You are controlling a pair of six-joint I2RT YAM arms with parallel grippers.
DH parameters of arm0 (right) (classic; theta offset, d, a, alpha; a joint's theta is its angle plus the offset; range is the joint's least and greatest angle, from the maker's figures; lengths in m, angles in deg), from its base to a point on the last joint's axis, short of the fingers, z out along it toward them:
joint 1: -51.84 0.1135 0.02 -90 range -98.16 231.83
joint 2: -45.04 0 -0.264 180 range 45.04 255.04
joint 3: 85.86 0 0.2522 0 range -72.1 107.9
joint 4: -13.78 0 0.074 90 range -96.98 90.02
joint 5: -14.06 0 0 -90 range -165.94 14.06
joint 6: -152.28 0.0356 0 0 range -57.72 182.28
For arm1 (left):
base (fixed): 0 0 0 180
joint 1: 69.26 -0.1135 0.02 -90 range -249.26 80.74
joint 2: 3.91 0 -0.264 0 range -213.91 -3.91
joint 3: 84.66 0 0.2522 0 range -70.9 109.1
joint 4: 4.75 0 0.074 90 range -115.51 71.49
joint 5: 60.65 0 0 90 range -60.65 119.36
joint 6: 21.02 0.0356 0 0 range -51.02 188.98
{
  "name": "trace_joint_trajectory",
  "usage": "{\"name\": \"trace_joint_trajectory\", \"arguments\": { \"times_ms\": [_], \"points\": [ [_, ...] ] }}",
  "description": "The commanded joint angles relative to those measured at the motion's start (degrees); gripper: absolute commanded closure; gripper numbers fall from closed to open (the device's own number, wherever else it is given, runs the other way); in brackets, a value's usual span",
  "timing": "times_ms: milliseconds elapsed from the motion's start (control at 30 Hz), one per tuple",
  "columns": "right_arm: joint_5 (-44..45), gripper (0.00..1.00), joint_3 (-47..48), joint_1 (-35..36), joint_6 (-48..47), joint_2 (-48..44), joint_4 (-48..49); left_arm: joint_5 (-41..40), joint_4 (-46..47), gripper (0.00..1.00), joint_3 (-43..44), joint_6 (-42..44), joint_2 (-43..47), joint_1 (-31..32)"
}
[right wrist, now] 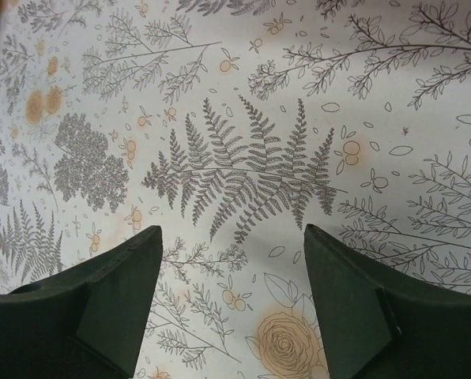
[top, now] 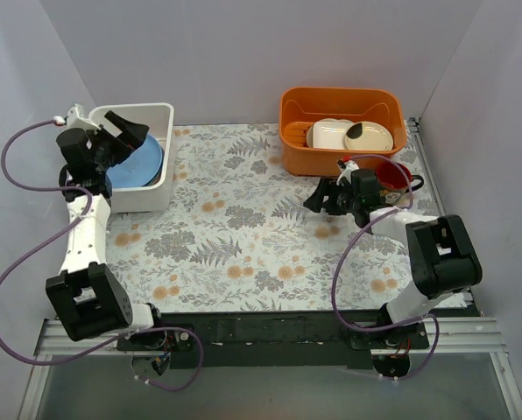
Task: Place the plates into the plastic bin on the countertop
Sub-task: Reset both arms
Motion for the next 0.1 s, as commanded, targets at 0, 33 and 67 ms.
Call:
{"name": "trace_joint_trajectory", "arguments": {
  "times_ms": [0, 33, 67],
  "points": [
    [1.16, 0.19, 0.32, 0.14, -1.14, -3.6, -0.76, 7.54, 6.92, 0.02, -1.92, 4.72, 3.68, 4.47],
    [1.33, 0.18, 0.32, 0.13, -1.23, -4.3, -0.94, 7.1, 7.27, 0.02, -2.27, 5.16, 4.65, 5.27],
    [1.68, 0.17, 0.32, 0.13, -1.31, -4.75, -1.29, 5.36, 7.18, 0.02, -2.45, 5.6, 4.92, 6.06]
  ]
}}
